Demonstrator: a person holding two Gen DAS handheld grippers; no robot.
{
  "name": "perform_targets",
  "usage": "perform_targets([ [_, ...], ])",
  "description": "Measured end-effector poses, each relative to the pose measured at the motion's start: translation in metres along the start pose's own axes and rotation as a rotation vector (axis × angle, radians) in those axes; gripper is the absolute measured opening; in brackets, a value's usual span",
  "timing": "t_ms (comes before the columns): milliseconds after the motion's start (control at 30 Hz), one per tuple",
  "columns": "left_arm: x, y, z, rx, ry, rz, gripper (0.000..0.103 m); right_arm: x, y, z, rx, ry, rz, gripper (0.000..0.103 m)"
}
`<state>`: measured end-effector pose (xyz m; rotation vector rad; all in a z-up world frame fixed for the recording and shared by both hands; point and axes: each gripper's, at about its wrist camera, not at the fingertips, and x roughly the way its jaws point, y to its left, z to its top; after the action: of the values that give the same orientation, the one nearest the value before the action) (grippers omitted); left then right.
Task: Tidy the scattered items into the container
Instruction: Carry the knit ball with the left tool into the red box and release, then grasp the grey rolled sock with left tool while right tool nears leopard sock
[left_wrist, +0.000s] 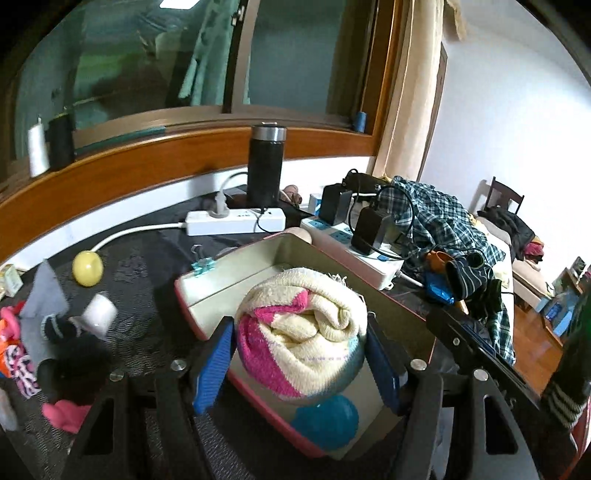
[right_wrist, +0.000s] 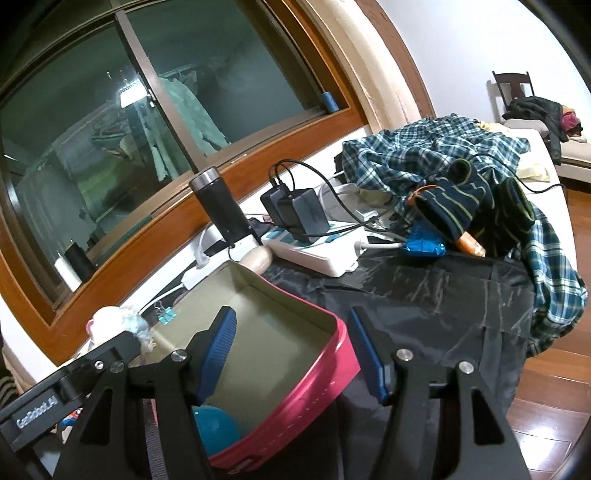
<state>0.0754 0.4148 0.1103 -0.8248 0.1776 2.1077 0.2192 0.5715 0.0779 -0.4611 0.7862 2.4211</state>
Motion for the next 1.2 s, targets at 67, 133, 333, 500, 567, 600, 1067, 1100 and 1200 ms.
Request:
perform_targets([
  [67,0.004,0.003,-0.001,-0.008,0.005,0.002,0.093,0.0,0.0,0.0,-0.001,-0.004,-0.009,0.067],
  [133,0.005,0.007,-0.002,-0.021,-0.003,0.006,0.102,0.001,0.0,-0.001,-0.003,-0.006,-0.015,0.067],
  [333,-0.003,0.022,-0.001,-0.06,-0.032,0.014,0.102,0.003,0.005,-0.006,-0.02,0.004,-0.015,0.067],
  [500,-0.008,0.029,-0.001,-0.072,-0.04,0.036,0.102,0.001,0.012,-0.009,-0.036,0.004,-0.004,0.067],
  [567,-0.01,0.032,-0.002,-0.075,-0.04,0.044,0.102,0.0,0.013,-0.01,-0.039,0.004,0.0,0.067],
  [600,-0.011,0.033,-0.003,-0.078,-0.04,0.049,0.102,-0.001,0.015,-0.011,-0.041,0.003,0.003,0.067],
  [1067,-0.063,0.087,-0.024,-0.166,-0.058,0.199,0.102,-0.026,0.068,-0.032,-0.16,0.01,0.127,0.074],
  [1100,-0.069,0.094,-0.027,-0.178,-0.06,0.214,0.102,-0.028,0.075,-0.035,-0.176,0.014,0.143,0.074],
  [1200,-0.086,0.116,-0.038,-0.218,-0.069,0.26,0.102,-0.035,0.093,-0.044,-0.222,0.021,0.185,0.074],
])
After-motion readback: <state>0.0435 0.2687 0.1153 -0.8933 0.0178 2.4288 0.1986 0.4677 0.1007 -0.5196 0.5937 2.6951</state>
